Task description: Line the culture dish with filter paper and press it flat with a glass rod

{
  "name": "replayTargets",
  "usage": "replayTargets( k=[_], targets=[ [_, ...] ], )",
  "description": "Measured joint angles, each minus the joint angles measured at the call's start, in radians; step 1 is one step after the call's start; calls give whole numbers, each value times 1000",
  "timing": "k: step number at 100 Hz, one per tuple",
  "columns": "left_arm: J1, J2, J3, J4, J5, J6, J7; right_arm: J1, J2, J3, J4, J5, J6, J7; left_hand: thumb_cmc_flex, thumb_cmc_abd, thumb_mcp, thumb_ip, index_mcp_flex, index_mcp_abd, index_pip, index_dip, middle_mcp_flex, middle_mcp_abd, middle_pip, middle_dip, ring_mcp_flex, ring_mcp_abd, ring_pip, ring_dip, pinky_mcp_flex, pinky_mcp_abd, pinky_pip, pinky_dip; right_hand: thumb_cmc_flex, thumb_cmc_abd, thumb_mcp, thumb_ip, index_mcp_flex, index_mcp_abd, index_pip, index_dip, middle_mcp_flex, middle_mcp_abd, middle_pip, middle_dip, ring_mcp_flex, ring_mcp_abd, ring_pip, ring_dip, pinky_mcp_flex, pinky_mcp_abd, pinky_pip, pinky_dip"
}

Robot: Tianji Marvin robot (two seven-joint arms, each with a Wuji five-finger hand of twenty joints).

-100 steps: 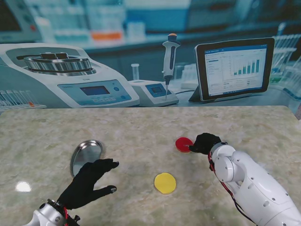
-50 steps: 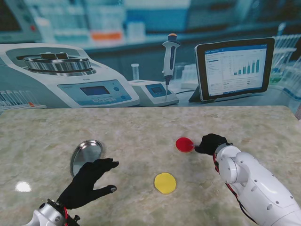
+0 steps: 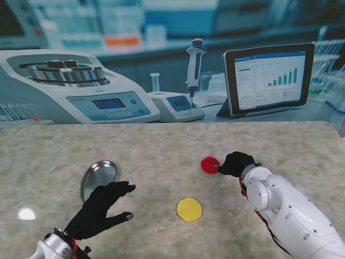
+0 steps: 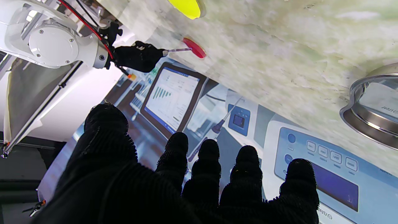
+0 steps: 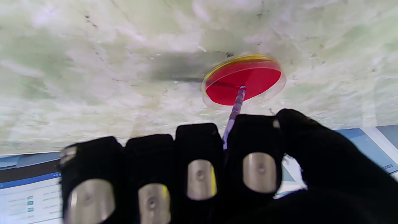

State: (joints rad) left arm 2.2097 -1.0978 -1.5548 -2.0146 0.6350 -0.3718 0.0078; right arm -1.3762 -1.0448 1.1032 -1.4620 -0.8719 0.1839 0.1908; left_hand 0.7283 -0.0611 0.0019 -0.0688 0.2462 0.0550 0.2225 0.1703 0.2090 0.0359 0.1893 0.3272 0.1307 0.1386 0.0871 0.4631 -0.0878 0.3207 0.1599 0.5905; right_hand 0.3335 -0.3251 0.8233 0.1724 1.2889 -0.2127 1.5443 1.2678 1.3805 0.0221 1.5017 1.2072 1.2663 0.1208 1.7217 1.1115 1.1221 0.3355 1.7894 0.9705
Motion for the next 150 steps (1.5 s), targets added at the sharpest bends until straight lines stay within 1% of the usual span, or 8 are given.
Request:
replayTargets(
  k=[24,37,51,69,86,113,131,150],
  targets=[
    [2,0,-3,-1,-1,0,0,40,0,-41,31,28,1,20,0,0,0,0,0,0,0,0,0,0,0,0,0,0,0,0,0,0,0,0,0,0,0,0,0,0,0,0,0,0,0,0,0,0,0,0,0,0,0,0],
    [3,0,-3,-1,-1,0,-1,58,0,-58,43,69,-20,26,0,0,0,0,0,0,0,0,0,0,0,0,0,0,0,0,0,0,0,0,0,0,0,0,0,0,0,0,0,0,0,0,0,0,0,0,0,0,0,0],
    [3,0,-3,-1,-2,0,-2,72,-2,-75,49,80,-34,29,0,0,0,0,0,0,0,0,0,0,0,0,0,0,0,0,0,0,0,0,0,0,0,0,0,0,0,0,0,0,0,0,0,-1,0,7,1,0,0,0],
    [3,0,-4,-1,-3,0,-2,69,-12,-66,49,75,-31,-4,0,0,0,0,0,0,0,0,0,0,0,0,0,0,0,0,0,0,0,0,0,0,0,0,0,1,0,0,0,-1,0,0,0,-1,0,10,2,-1,0,0],
    [3,0,-5,-1,-2,0,-1,62,-19,-40,46,38,-11,-33,0,0,0,0,0,0,0,0,0,0,0,0,0,0,0,0,0,0,0,0,0,0,0,0,0,1,0,0,0,-1,0,0,0,-1,0,10,2,-1,0,0],
    [3,0,-4,-3,-2,0,-1,97,-13,-73,90,38,16,-23,0,0,0,0,0,0,0,0,0,0,0,0,0,0,0,0,0,0,0,0,0,0,0,0,0,1,0,0,0,-1,0,0,0,-2,0,10,3,-1,0,0],
    [3,0,-6,-6,-2,0,-1,120,-11,-103,105,79,22,1,0,0,0,0,0,0,0,0,0,0,0,0,0,0,0,0,0,0,0,0,0,0,0,0,0,1,0,0,0,-1,0,0,0,-2,0,10,3,-1,0,0],
    [5,-1,-8,-7,-2,-1,-1,127,-13,-107,106,97,12,7,0,0,0,0,0,0,0,0,0,0,0,0,0,0,0,0,0,0,0,0,0,0,0,0,0,1,0,0,0,-1,0,0,0,-2,0,10,3,-1,0,0]
  ],
)
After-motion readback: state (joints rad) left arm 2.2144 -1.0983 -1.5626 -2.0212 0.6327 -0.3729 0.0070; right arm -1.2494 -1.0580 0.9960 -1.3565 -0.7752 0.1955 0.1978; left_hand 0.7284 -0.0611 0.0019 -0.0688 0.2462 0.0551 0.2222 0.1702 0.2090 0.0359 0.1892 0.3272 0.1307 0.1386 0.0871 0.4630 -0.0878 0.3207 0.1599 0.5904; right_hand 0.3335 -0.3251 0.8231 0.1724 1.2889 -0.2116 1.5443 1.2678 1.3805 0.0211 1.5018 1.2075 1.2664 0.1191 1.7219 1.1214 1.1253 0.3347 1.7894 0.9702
